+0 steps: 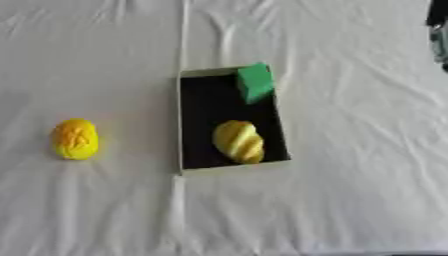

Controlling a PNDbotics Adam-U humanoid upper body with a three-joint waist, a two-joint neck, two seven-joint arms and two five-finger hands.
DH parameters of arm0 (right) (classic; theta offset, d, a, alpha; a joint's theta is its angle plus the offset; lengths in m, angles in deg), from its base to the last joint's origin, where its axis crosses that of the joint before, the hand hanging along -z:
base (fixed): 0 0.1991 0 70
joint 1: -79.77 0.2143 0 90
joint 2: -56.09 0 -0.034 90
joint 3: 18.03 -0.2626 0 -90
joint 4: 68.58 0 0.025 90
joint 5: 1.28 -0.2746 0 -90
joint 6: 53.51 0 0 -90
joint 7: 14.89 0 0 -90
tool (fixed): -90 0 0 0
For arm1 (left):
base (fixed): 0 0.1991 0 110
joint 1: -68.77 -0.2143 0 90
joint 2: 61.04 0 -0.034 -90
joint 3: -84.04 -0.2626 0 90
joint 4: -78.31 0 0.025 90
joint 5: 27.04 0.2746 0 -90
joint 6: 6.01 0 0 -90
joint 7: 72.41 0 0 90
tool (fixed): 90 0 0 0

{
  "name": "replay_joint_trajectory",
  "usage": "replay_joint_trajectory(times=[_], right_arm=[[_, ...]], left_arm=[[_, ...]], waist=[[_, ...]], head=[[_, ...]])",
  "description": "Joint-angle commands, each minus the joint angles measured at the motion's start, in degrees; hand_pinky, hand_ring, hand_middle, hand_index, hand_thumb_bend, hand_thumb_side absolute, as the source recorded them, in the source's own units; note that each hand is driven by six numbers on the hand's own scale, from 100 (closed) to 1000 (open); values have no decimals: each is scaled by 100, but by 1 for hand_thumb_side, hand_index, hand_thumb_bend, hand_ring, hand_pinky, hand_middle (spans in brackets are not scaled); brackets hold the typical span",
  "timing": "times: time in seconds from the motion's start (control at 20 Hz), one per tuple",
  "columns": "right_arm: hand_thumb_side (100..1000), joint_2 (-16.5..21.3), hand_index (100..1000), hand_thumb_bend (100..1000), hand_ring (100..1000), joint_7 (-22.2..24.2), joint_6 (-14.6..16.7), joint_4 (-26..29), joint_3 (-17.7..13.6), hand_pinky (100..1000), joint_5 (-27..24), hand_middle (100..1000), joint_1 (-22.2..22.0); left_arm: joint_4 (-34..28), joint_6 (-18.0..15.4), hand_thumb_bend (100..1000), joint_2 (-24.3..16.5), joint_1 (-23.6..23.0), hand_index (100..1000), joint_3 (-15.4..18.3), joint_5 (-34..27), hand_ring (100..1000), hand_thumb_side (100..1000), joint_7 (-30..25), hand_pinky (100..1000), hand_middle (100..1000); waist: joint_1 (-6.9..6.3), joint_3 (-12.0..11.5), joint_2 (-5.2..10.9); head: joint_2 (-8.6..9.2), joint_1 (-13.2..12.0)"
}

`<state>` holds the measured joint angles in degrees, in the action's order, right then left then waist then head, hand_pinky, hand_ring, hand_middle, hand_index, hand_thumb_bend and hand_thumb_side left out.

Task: Pick up objects on the table and place them in the box.

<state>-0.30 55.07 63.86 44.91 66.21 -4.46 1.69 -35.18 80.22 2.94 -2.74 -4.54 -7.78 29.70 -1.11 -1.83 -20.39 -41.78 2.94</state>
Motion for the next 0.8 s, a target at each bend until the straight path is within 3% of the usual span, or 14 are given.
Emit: replay_joint_trajectory(times=[0.05,0.2,0.35,0.55,0.8], right_arm=[[220,109,873,100,908,-189,66,110,-199,940,-64,709,4],[225,101,871,100,906,-254,68,110,-193,941,-40,706,25],[236,93,869,100,902,-262,41,110,-174,941,-26,701,37],[273,60,869,100,901,-258,-12,110,-155,943,-33,699,24],[293,32,866,100,897,-257,-52,110,-135,943,-77,693,42]], left_arm=[[-110,197,212,-863,329,919,-480,237,830,312,-1050,868,791],[-110,137,255,-1192,871,925,-1066,119,858,329,-2110,906,802],[-110,147,317,-1262,1437,925,-1579,-182,857,346,-2915,906,798],[-110,461,420,-1235,1917,922,-1989,-476,868,345,-3468,920,802],[-110,742,514,-1122,2199,919,-2310,-472,883,311,-4045,944,808]], waist=[[-10,18,147],[-27,43,161],[-44,52,175],[-68,43,193],[-84,19,219]], head=[[-28,-6],[-56,-2],[-79,2],[-104,11],[-118,13]])
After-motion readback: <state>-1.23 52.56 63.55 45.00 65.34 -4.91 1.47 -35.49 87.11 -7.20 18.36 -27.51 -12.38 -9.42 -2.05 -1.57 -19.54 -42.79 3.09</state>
